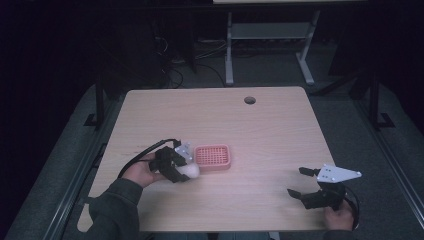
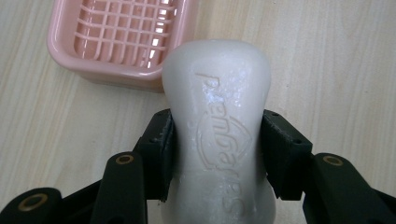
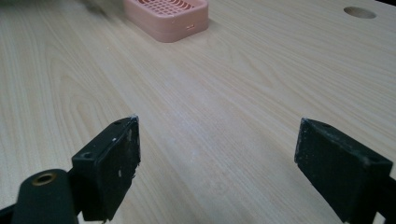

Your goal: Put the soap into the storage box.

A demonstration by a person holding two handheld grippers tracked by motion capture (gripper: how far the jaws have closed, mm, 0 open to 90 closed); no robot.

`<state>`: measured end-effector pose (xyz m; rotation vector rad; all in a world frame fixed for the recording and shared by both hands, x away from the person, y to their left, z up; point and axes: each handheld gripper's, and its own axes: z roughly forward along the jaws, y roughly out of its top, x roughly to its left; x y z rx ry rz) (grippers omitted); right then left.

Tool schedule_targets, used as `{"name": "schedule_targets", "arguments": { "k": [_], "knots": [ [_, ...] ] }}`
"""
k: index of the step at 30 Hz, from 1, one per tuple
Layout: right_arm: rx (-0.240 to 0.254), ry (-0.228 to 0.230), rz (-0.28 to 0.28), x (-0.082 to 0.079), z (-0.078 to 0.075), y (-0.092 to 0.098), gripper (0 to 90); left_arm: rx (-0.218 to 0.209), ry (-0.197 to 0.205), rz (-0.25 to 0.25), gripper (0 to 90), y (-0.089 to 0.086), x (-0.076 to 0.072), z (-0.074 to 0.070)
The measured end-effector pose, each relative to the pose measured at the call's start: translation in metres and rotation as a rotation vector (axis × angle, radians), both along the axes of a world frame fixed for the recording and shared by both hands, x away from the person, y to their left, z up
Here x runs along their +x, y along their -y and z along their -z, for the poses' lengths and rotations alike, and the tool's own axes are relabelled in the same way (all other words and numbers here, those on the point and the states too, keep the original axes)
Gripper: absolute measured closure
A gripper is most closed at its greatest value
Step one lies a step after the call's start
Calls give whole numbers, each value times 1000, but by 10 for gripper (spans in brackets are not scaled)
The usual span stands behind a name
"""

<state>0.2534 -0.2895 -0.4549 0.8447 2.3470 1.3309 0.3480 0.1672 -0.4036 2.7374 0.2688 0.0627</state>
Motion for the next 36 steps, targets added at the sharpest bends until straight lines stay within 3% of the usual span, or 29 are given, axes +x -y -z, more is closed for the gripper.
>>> {"name": "schedule_targets", "arguments": {
  "k": [13,36],
  "knots": [
    [3,7,2,0,-1,2,135,15,21,22,493,17,11,-8],
    [11,4,1,0,0,2,135,17,22,23,493,38,36,-13]
  ]
}}
